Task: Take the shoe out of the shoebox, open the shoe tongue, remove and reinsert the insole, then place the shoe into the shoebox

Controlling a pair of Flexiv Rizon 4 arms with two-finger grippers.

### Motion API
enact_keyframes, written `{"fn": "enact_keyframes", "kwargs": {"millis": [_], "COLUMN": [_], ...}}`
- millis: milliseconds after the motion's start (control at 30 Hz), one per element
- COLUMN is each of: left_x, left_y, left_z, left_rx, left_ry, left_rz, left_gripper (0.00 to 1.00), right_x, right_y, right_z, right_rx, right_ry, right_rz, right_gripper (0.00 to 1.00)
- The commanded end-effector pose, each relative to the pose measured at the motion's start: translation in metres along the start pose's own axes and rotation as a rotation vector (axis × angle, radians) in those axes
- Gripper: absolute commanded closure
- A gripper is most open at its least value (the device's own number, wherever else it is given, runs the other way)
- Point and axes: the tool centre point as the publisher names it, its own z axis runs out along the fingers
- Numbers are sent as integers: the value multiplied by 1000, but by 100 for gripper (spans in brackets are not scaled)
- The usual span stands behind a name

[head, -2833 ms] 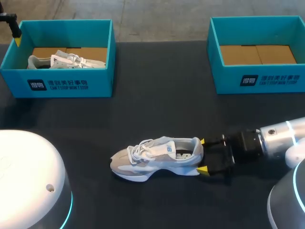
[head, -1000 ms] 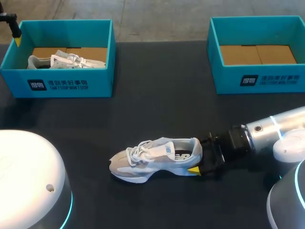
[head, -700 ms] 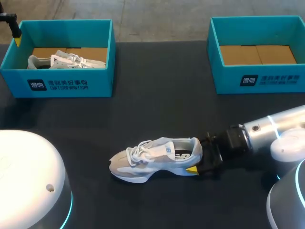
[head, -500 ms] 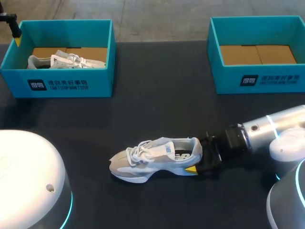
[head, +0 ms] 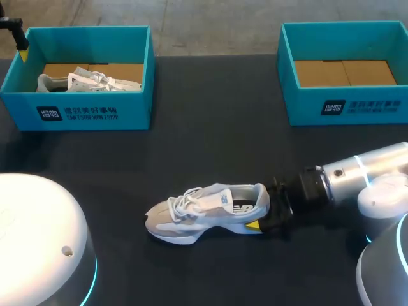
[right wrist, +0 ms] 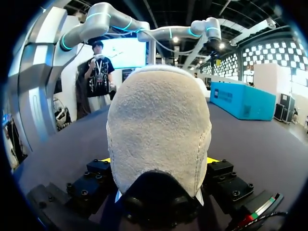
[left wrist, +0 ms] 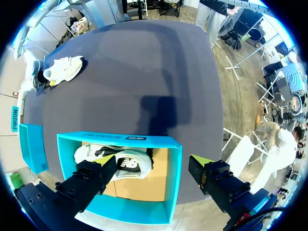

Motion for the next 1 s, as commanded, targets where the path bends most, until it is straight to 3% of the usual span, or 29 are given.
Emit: {"fn": "enact_keyframes", "kwargs": {"millis": [33,367,467,533,600,667,767,800,933,1000], "left_x": [0,0,-20,-36,-47,-60,-72,-75,-86,-96], "left_y": [-2,-2,-24,-37,-47,-56,-63,-66,-75,-83], "left_z": [0,0,-8,-10,-10,-10,-7,-5,4,8], "left_rx": [-4,-4,-24,45,64,126,158,186,299,288], "left_ry": [3,3,24,26,32,78,160,124,106,96], "left_rz": [0,0,-49,-180,-302,-525,-976,-1057,-1212,-1268], "left_gripper": [0,0,0,0,0,0,0,0,0,0], "right_x": [7,7,7,7,7,7,7,7,7,7], "right_y": [1,1,1,1,1,1,1,1,1,1], "right_z": [2,2,2,2,2,2,2,2,2,2], "right_rx": [-7,-7,-7,-7,-7,-7,-7,-7,-7,-7], "right_ry": [-21,-21,-21,-21,-21,-21,-21,-21,-21,-21], "right_rz": [-3,-3,-3,-3,-3,-3,-3,-3,-3,-3], "right_gripper": [100,100,100,100,100,100,100,100,100,100]}}
